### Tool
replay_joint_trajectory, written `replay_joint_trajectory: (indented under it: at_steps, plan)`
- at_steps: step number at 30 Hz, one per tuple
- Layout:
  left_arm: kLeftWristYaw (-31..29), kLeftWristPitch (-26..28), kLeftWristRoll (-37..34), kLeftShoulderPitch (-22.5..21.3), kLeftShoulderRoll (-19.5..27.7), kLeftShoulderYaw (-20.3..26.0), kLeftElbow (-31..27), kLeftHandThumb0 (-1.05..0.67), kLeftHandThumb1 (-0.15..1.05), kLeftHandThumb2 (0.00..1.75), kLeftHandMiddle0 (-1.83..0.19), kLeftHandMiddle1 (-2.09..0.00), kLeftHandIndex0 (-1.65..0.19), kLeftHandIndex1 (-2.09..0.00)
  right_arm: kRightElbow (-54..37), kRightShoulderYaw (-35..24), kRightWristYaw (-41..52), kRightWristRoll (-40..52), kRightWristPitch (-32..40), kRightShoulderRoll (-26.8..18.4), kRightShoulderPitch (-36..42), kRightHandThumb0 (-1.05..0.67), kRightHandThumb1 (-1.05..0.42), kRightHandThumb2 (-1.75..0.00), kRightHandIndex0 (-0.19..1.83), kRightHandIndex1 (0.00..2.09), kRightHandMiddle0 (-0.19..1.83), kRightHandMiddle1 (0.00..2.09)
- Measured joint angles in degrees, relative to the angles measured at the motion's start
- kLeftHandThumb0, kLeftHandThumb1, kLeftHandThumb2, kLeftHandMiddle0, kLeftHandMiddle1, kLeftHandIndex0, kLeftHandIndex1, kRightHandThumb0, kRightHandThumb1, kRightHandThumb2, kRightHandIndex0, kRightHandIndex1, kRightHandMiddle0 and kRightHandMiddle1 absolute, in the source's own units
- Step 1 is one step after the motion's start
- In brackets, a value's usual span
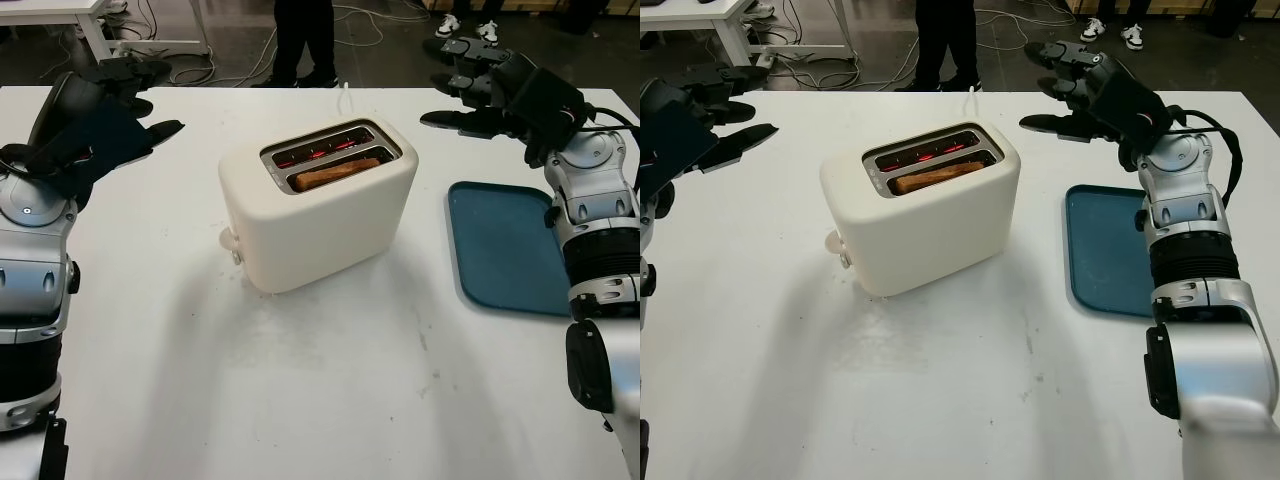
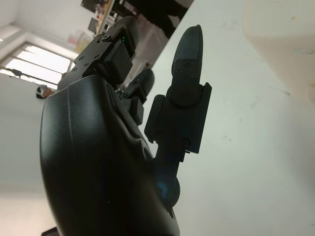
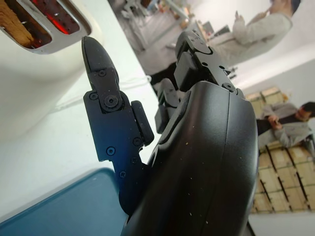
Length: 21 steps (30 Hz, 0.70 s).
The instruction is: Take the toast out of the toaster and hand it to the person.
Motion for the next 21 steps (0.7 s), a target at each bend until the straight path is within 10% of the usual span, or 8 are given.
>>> replay_joint_trajectory:
  at_steps: [21]
  plan:
    - [0.0, -0.1, 0.1, 0.0, 0.2, 0.0, 0.0, -0.44, 0.92, 0.22, -0.27, -0.54, -0.48, -0.02, -0.1, -0.4, 0.3, 0.6, -1.4, 0.0, 0.4, -0.58, -0.82, 0.00, 0.31, 0.01, 0.32, 0.01]
